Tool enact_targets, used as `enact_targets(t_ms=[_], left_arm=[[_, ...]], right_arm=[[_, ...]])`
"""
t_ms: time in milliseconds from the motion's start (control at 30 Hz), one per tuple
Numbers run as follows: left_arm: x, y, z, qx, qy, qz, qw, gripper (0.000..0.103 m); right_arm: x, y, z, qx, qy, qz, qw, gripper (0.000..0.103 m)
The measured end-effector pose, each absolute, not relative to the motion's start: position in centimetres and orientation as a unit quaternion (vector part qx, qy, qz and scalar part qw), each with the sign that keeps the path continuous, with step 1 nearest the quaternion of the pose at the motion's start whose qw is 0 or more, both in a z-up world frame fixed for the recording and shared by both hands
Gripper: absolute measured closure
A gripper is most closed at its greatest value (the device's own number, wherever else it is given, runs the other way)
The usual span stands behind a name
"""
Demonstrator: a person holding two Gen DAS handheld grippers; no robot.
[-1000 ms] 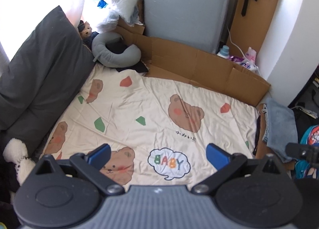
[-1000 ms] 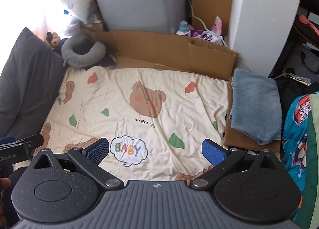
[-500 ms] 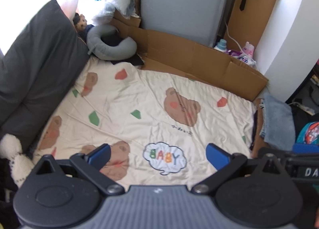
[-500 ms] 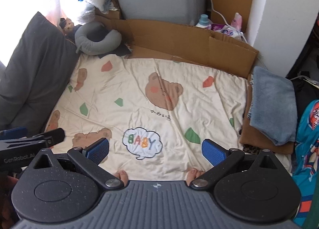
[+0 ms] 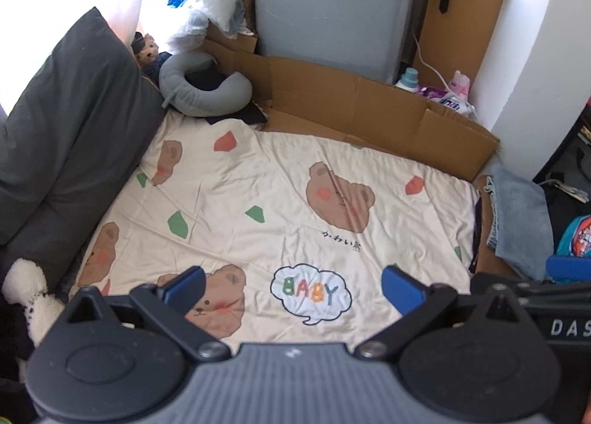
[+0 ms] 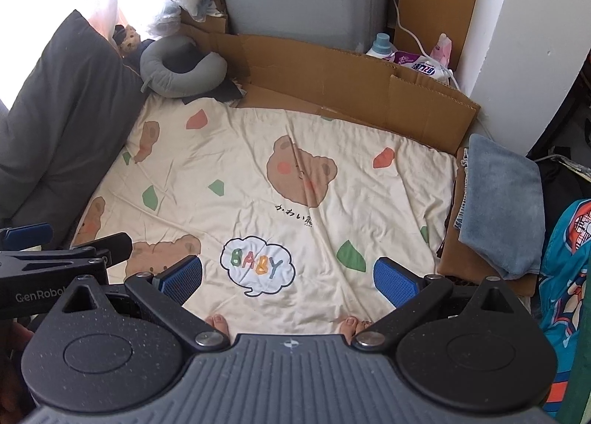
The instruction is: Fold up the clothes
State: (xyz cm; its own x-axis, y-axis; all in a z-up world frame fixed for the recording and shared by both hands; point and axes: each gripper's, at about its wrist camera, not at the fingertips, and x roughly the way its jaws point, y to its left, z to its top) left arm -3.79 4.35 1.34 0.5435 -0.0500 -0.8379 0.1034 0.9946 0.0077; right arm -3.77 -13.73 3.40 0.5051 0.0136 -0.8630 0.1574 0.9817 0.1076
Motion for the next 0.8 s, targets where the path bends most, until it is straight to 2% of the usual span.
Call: enact_targets(t_ms=[800], left_arm=[[-3.71,4.88,1.39,0.030,0.470,-0.046,0.881,0.001]], right_arm=[[-3.56,-14.42,3.16,0.094,0.497,-0.056,0.861,0.001]])
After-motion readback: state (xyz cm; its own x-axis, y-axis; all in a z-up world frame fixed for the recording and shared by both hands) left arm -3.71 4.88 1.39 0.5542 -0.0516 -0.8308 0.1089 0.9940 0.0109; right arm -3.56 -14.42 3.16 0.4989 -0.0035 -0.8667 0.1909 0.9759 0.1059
